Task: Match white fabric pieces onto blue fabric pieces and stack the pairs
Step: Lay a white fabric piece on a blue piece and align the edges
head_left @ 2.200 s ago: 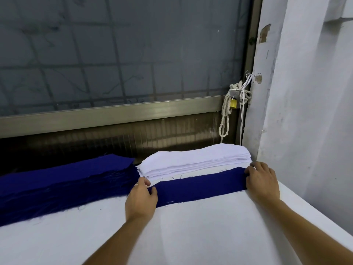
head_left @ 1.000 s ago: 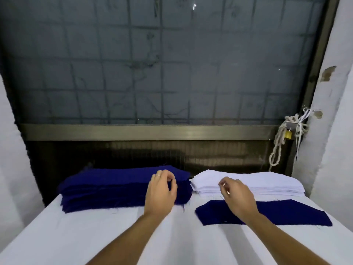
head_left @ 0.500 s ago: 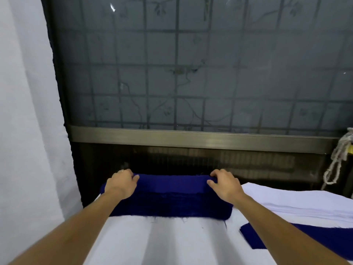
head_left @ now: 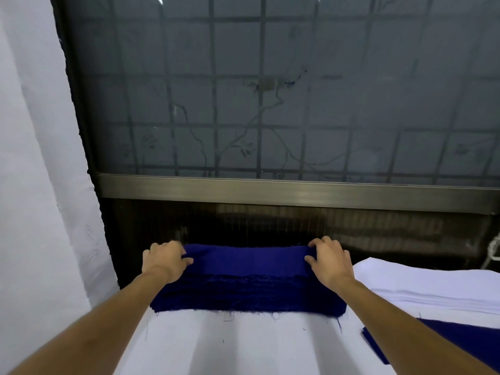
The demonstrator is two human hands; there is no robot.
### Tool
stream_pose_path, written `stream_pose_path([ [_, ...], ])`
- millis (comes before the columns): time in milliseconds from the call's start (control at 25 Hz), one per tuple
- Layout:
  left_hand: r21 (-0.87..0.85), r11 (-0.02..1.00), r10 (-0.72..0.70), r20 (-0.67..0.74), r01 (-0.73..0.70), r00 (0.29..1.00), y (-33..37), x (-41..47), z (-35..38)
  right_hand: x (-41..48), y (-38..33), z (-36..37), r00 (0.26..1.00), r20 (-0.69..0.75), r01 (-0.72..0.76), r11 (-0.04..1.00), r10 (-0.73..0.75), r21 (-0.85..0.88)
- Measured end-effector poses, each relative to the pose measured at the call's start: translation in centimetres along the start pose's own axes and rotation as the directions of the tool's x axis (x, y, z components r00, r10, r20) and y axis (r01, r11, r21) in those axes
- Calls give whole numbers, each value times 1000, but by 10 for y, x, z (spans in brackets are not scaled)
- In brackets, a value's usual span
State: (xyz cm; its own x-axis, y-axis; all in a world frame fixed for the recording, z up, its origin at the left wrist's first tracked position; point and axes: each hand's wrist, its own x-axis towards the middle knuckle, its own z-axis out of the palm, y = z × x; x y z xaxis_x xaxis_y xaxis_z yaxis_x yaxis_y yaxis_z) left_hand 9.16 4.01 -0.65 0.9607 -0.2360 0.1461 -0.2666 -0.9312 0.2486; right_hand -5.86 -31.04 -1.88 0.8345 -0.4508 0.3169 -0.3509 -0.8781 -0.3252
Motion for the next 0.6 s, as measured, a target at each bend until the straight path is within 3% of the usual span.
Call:
stream_pose_path([
  [120,11,999,52,-67,-52,996,-5,3,-4,1,0,0,998,-52,-19,998,22,67],
  [280,-119,987,97,-89,-107,991,-9,4,-12,3,-1,0,992,-72,-89,986,100,141],
  [440,-354,932,99,36,-80,994,-5,0,-23,1,-1,-4,985,-131,-101,992,110,73],
  [600,-363,929,68,-40,-78,997,-5,-3,-31,-3,-2,-10,981,-185,-62,998,62,5],
])
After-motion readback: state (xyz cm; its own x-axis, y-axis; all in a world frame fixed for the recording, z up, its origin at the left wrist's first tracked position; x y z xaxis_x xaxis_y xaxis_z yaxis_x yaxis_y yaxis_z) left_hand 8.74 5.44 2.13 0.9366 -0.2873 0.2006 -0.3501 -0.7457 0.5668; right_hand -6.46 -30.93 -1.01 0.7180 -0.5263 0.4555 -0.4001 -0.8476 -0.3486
